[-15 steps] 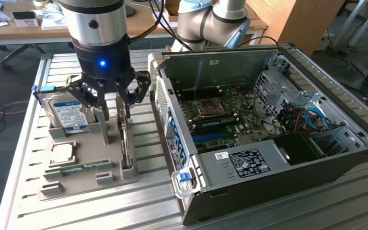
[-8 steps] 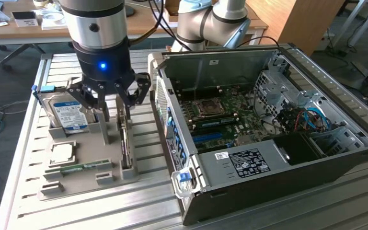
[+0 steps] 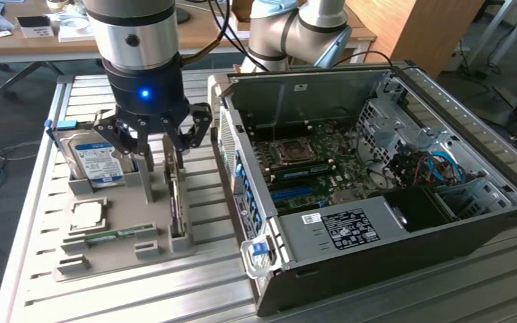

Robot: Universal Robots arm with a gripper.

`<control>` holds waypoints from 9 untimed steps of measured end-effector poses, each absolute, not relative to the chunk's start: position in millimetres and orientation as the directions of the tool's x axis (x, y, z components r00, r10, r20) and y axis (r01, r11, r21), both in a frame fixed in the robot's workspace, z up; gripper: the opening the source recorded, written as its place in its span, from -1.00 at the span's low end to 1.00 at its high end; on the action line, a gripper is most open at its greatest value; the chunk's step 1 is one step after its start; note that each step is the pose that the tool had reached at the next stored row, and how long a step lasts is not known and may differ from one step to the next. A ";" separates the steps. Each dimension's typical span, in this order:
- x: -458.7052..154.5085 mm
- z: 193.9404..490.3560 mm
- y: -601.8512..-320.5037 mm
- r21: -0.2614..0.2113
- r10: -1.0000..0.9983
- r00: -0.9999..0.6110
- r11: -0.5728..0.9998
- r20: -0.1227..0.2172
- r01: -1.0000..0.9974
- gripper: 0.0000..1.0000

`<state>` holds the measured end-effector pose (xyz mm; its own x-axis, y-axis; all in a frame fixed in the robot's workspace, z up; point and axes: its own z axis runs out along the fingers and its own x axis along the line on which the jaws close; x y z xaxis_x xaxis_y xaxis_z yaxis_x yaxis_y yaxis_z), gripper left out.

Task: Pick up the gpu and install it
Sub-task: 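Pick up the gpu and move the gpu toward the slot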

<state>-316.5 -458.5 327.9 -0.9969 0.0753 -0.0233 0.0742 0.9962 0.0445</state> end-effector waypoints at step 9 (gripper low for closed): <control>-316.5 321.5 -458.5 0.044 0.075 -0.997 0.996 -0.023 0.074 -0.05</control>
<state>-316.5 -458.5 321.5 -0.9969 0.0753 -0.0232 0.0742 0.9963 0.0444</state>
